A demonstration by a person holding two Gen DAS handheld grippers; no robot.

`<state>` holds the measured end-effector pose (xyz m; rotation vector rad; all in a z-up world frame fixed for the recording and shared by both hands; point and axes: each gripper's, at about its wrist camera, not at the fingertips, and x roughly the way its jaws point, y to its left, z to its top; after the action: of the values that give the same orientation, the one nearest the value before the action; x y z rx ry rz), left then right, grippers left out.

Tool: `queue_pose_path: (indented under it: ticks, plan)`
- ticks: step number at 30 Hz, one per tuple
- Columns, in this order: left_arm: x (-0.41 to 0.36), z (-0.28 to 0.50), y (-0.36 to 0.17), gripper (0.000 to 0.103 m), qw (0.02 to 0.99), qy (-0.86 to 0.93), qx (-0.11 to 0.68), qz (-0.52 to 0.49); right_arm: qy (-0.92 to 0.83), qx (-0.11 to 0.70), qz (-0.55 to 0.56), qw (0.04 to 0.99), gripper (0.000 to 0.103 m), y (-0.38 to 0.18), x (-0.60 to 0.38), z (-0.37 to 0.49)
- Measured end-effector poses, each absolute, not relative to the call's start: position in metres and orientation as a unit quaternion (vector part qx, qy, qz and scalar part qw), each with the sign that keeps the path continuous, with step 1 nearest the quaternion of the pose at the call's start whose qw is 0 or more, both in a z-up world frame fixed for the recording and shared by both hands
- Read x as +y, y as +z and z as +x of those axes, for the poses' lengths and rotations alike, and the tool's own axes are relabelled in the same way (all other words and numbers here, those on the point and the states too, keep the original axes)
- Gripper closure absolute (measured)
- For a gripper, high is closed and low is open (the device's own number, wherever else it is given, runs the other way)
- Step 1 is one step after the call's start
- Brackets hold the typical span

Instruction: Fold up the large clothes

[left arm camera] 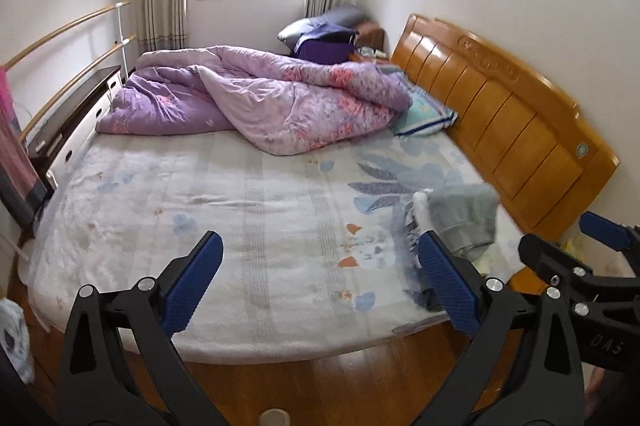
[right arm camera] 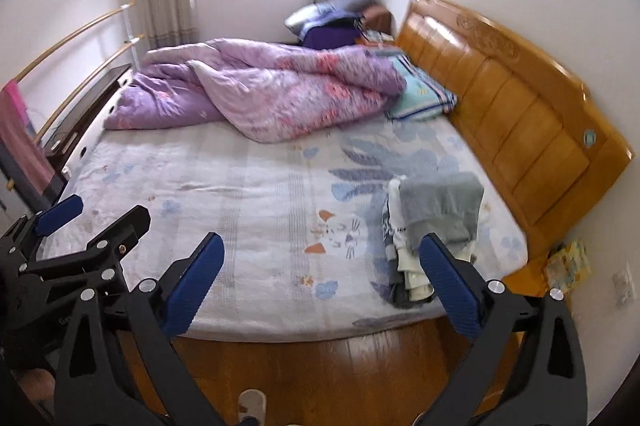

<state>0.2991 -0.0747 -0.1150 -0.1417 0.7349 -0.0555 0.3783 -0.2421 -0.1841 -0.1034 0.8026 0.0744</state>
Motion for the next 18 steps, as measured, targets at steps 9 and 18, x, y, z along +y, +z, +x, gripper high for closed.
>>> queue_pose_path:
  ticks: [9, 18]
  plan:
    - [-0.098, 0.210, -0.075, 0.005, 0.946, 0.042, 0.317, -0.054, 0.097, 0.350, -0.060, 0.930, 0.008, -0.161, -0.259, 0.314]
    - [-0.120, 0.137, -0.036, 0.005, 0.967, 0.084, 0.241, -0.002, 0.115, 0.322, -0.047, 0.938, 0.008, -0.136, -0.274, 0.266]
